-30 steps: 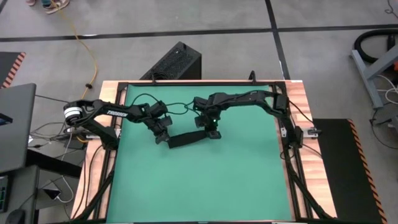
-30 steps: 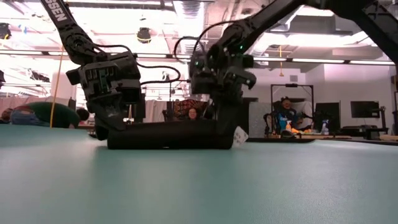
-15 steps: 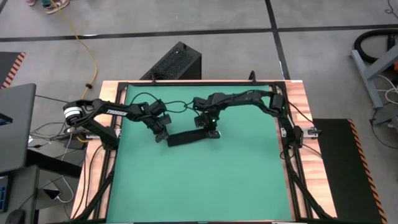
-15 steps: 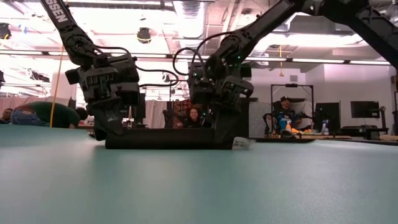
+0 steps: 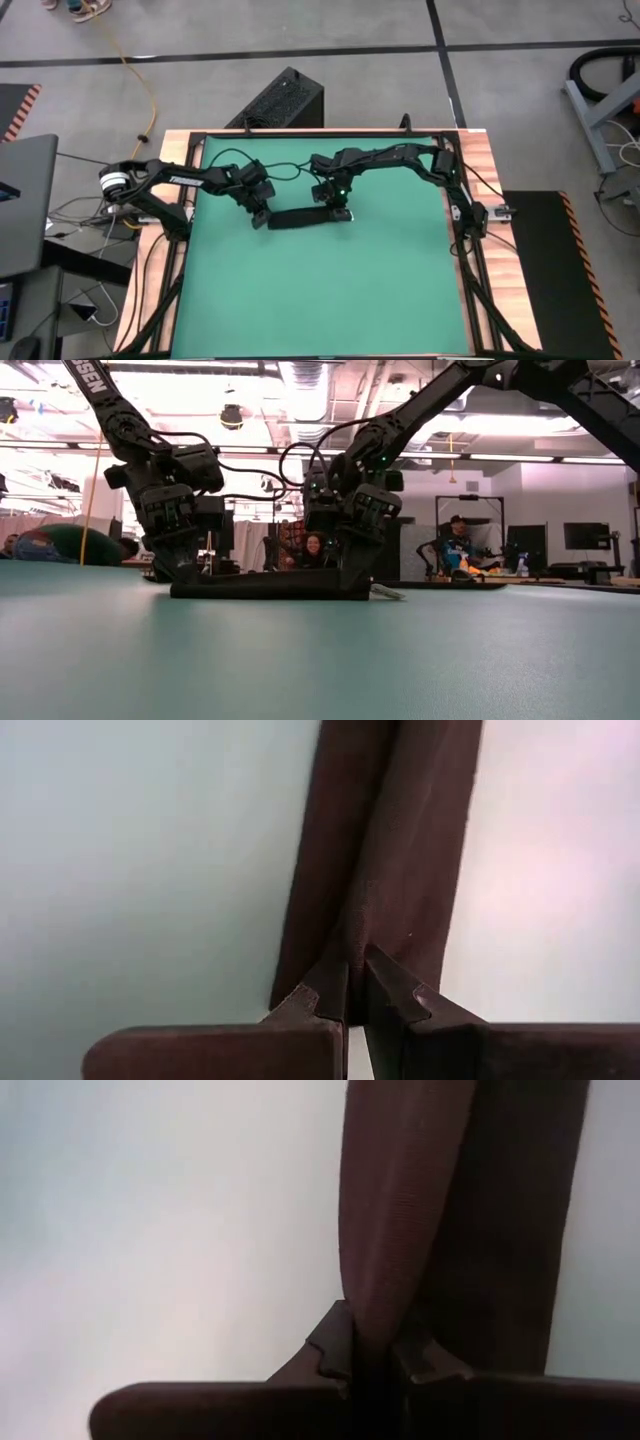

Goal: Roll napkin
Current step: Roll the black table napkin

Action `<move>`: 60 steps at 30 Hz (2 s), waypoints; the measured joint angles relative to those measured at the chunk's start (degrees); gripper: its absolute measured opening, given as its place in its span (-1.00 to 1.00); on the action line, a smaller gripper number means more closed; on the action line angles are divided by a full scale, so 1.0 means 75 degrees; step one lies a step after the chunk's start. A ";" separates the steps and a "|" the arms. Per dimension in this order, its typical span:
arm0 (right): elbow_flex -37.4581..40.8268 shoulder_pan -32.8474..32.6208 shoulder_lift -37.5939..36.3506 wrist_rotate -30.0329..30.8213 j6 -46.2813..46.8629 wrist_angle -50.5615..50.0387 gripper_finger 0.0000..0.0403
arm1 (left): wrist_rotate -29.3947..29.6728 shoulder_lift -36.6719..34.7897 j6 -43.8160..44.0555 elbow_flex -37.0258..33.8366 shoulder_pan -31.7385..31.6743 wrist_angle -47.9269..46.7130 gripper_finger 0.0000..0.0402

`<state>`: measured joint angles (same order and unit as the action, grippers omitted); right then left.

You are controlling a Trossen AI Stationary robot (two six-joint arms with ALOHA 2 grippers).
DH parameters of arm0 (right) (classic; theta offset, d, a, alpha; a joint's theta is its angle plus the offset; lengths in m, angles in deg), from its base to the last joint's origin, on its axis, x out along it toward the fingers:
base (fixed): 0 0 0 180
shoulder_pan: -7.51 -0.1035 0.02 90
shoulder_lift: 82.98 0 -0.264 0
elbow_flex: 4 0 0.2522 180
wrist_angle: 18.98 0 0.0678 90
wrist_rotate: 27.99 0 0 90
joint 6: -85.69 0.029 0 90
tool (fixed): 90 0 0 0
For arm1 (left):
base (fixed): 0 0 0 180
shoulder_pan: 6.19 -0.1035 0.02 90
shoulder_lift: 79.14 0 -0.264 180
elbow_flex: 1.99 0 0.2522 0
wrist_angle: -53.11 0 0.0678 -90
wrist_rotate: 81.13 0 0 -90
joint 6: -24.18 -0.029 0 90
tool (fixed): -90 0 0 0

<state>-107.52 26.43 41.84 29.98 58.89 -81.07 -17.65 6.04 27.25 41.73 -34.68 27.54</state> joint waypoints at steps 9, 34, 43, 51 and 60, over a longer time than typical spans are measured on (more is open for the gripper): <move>0.0003 -0.0017 0.0006 0.0032 -0.0001 0.0121 -0.85 | 0.0674 -0.0277 -0.0215 0.0096 -0.0012 -0.0128 -0.87; 0.0012 -0.0009 0.0020 0.0067 -0.0028 0.0194 -0.85 | 0.0330 -0.2799 -0.1517 0.0174 0.1919 0.0564 -1.00; 0.0012 -0.0029 0.0020 0.0061 -0.0022 0.0220 -0.85 | 0.1206 -0.2025 -0.2055 0.0579 0.2718 0.0484 -1.00; 0.0012 -0.0032 0.0020 0.0059 -0.0001 0.0244 -0.85 | 0.0739 -0.1101 -0.1959 0.0577 0.2594 0.0444 -1.00; 0.0012 -0.0111 0.0020 0.0066 -0.0006 0.0252 -0.85 | 0.1177 -0.1084 -0.1893 0.0577 0.2212 0.0620 -1.00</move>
<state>-107.43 25.60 41.99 30.47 58.85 -79.18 -8.82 -2.09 13.05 46.05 -18.09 32.19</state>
